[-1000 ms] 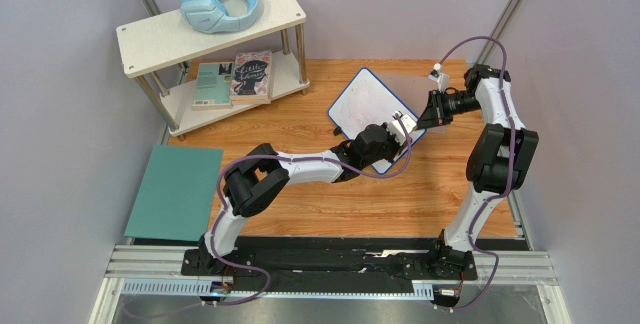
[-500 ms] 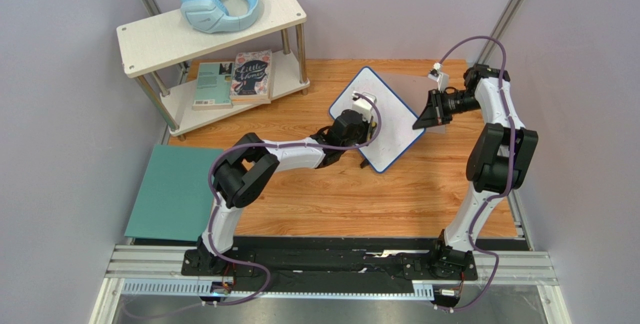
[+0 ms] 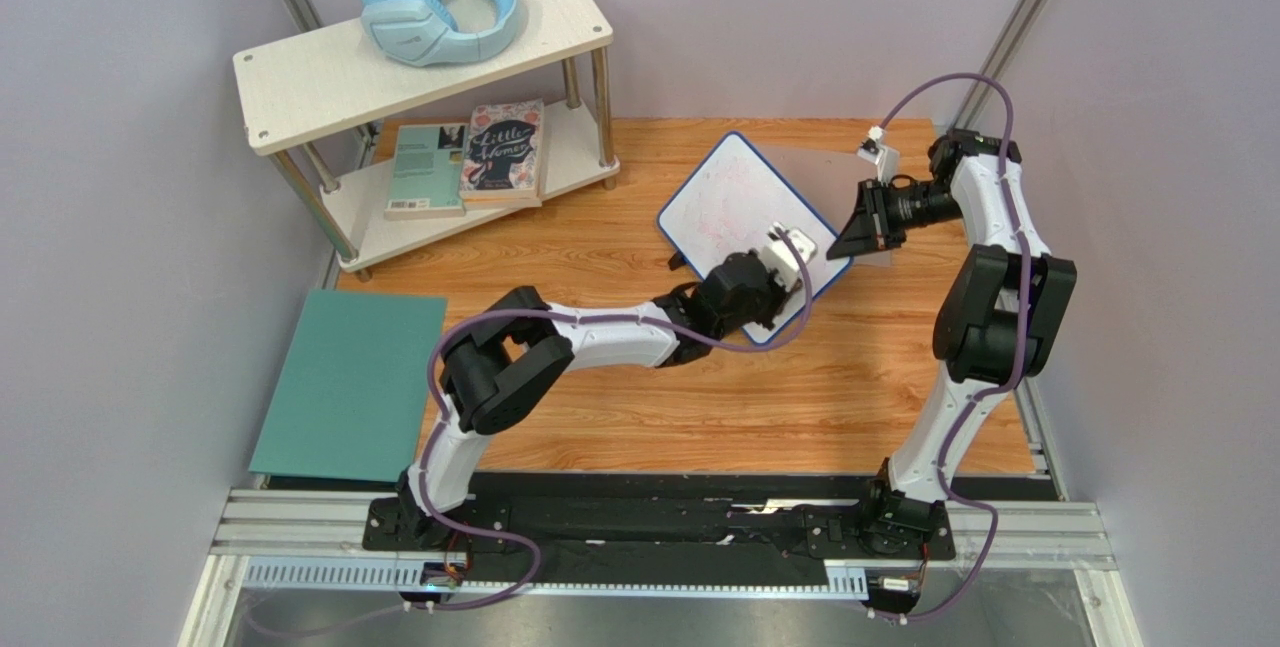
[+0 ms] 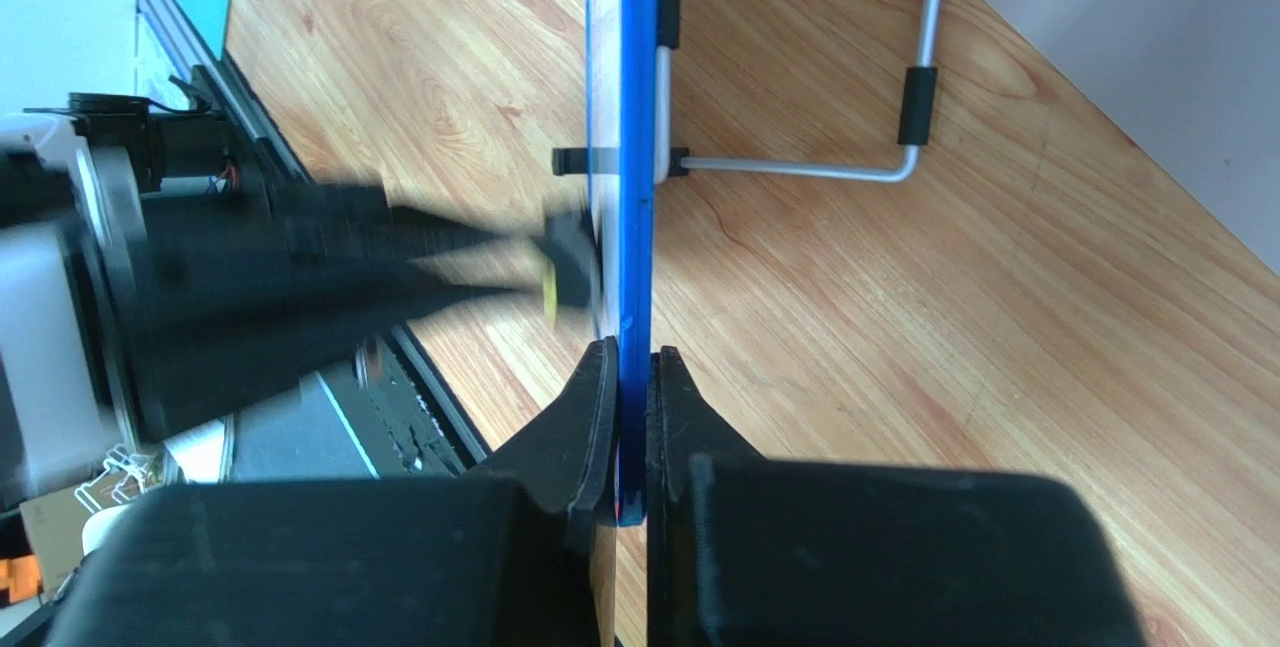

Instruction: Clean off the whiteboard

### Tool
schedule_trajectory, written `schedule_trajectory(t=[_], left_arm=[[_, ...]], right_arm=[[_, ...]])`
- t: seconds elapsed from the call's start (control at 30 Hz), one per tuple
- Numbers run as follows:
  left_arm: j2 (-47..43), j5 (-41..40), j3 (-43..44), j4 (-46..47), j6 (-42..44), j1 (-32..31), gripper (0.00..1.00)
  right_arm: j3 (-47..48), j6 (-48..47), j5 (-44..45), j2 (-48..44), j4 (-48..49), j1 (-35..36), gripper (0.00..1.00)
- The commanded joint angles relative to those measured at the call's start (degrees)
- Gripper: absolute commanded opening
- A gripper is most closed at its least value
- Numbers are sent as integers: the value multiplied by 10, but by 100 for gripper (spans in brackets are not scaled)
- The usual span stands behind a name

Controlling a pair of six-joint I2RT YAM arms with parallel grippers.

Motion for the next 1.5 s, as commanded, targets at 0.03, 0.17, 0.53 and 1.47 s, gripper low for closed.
schedule_trajectory(t=[0.03, 0.17, 0.53, 1.47], left_arm=[[11, 25, -7, -5, -7, -16, 0], [13, 17, 26, -49, -99, 46, 0], [47, 25, 101, -125, -217, 168, 0], [21, 77, 14, -157, -339, 112, 0]], right_arm=[[20, -51, 29, 7, 7, 15, 0], [24, -52, 31, 7, 3, 15, 0], [25, -65, 40, 13, -6, 15, 0], [27, -81, 48, 10, -25, 15, 0]])
